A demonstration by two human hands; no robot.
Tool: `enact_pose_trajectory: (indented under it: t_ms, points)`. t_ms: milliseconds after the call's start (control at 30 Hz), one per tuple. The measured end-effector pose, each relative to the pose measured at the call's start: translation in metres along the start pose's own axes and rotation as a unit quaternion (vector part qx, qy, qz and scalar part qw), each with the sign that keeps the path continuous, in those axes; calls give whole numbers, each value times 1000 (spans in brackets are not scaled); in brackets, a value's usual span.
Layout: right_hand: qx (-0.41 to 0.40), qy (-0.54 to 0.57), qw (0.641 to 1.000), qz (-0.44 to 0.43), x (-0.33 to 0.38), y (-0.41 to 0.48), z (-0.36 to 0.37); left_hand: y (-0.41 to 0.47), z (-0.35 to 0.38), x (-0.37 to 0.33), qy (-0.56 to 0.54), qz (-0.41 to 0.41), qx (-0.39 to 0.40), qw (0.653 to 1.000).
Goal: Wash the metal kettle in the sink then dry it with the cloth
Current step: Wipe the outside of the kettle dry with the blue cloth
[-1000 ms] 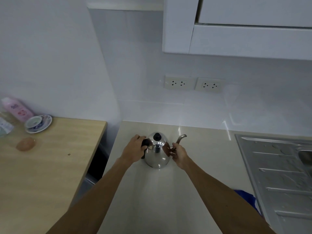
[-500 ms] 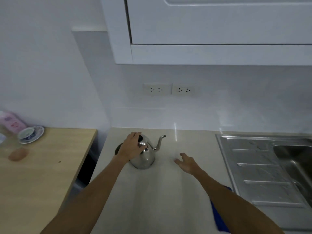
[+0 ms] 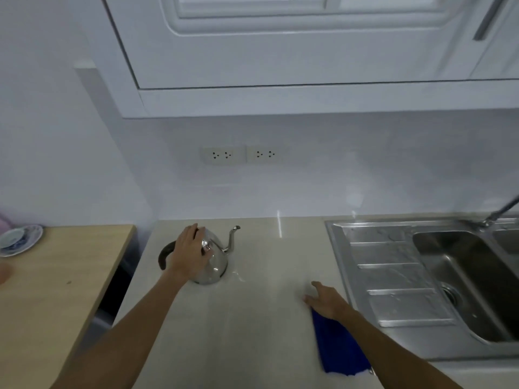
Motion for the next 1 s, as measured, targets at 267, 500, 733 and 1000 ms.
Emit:
enact_pose_trajectory:
  t_ms: [267,500,733,1000]
  points:
    - [8,-39,999,3,-10,-6,-18,-2,2,-18,55,51,-12,997]
    - [36,-17,999,-9,-15,-8,-16,-7,10,-24,63,12,52,997]
    - [54,-27,998,-16,-15,-13,-18,-17,17,-41,69,2,73,995]
    - [58,-42,997,-23,-13,-20,-20,-31,24,-53,71,8,88,994]
Point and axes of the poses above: each hand's wrist, its own y-axis towards the middle knuckle, its own z-axis out of the palm, x = y × z, the point moved 4 cm from there along y, towards the middle knuckle, and after that the axes turned 13 degrees about z, right-handed, at the moved point
